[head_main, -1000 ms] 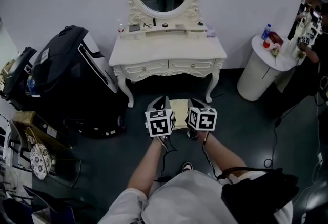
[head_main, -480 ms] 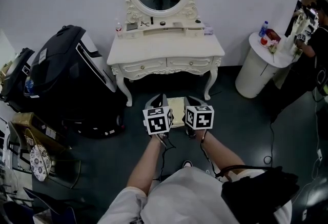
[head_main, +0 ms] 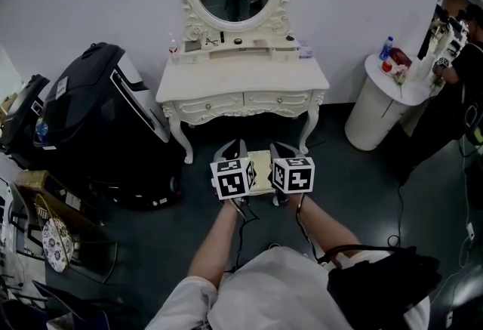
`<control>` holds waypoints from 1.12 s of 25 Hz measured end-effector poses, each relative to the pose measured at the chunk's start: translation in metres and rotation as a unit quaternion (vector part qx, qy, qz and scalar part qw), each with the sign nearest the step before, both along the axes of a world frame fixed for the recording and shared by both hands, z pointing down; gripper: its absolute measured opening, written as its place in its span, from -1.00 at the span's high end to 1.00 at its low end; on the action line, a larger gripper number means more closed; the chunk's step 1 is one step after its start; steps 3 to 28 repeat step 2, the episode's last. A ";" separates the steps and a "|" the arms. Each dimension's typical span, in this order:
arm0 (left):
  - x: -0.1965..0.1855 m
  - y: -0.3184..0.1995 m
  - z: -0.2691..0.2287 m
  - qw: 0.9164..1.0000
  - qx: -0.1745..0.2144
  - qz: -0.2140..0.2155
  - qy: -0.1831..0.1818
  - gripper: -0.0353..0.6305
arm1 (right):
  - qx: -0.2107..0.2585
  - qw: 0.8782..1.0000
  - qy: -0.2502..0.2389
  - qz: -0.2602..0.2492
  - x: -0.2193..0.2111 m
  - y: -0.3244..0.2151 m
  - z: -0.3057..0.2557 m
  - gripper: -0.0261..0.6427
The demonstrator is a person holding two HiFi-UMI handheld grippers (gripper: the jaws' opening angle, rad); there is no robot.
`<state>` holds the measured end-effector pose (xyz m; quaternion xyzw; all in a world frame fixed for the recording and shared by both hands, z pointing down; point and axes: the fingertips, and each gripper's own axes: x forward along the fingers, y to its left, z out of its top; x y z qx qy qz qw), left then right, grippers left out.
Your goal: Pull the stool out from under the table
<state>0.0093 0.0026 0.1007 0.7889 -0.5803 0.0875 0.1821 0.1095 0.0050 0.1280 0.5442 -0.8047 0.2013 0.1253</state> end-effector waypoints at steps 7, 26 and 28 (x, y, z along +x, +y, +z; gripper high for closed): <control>0.003 -0.001 0.000 1.000 0.002 0.001 0.002 0.87 | 0.002 1.000 0.001 0.000 0.002 0.000 0.000 0.93; 0.003 -0.001 0.000 1.000 0.002 0.001 0.002 0.87 | 0.002 1.000 0.001 0.000 0.002 0.000 0.000 0.93; 0.003 -0.001 0.000 1.000 0.002 0.001 0.002 0.87 | 0.002 1.000 0.001 0.000 0.002 0.000 0.000 0.93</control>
